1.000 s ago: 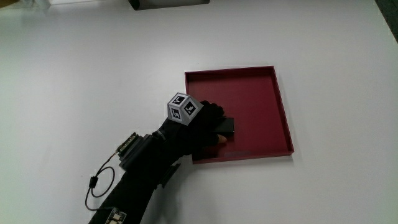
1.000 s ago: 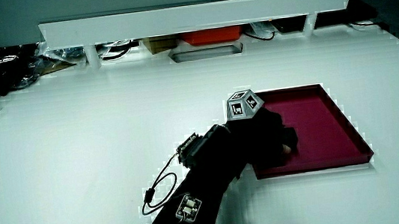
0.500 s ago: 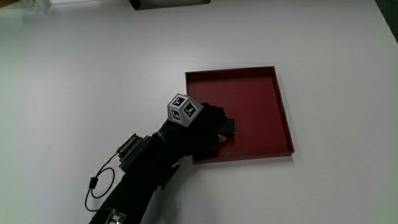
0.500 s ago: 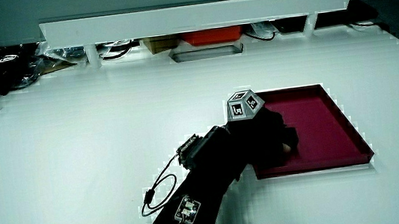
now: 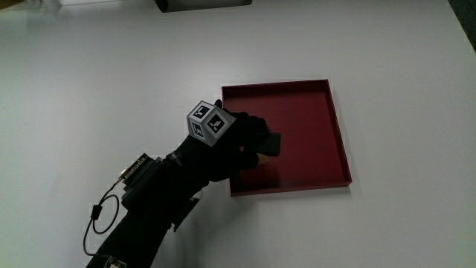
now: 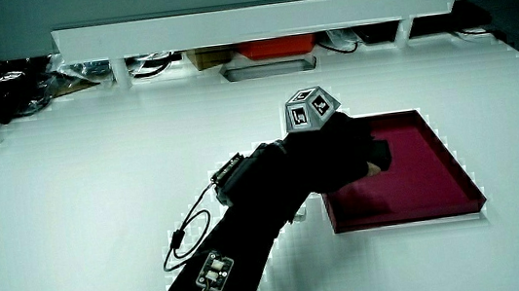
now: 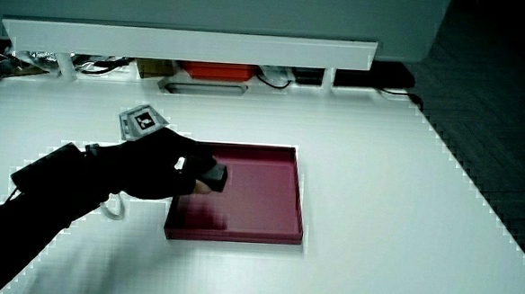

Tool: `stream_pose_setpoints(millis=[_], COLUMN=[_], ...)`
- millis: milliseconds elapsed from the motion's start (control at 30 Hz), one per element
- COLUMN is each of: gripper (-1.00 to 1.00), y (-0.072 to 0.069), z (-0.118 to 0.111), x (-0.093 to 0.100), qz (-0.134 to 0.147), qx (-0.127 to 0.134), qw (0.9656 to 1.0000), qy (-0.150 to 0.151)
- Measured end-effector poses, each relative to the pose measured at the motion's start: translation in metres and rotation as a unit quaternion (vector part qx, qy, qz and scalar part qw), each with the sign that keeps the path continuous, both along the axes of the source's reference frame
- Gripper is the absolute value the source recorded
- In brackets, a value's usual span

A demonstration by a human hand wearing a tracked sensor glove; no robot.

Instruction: Pick charger from plate

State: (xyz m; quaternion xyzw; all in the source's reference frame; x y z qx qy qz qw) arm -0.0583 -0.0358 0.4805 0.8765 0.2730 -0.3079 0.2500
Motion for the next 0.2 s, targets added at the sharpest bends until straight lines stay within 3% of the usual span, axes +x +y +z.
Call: stream_pose_setpoints(millis=[33, 100, 200], gripper=[1.0, 1.0, 1.0], y=[0.0, -0.001, -0.006], z=[-0.006, -0.013, -0.024], x=[-0.003, -0.01, -0.023], qz=[-0.005, -0.003, 0.021], qx=[-0.005, 0.009, 0.069], qw=[1.0, 1.0, 0.9972], qy=[0.0, -0.002, 0.022])
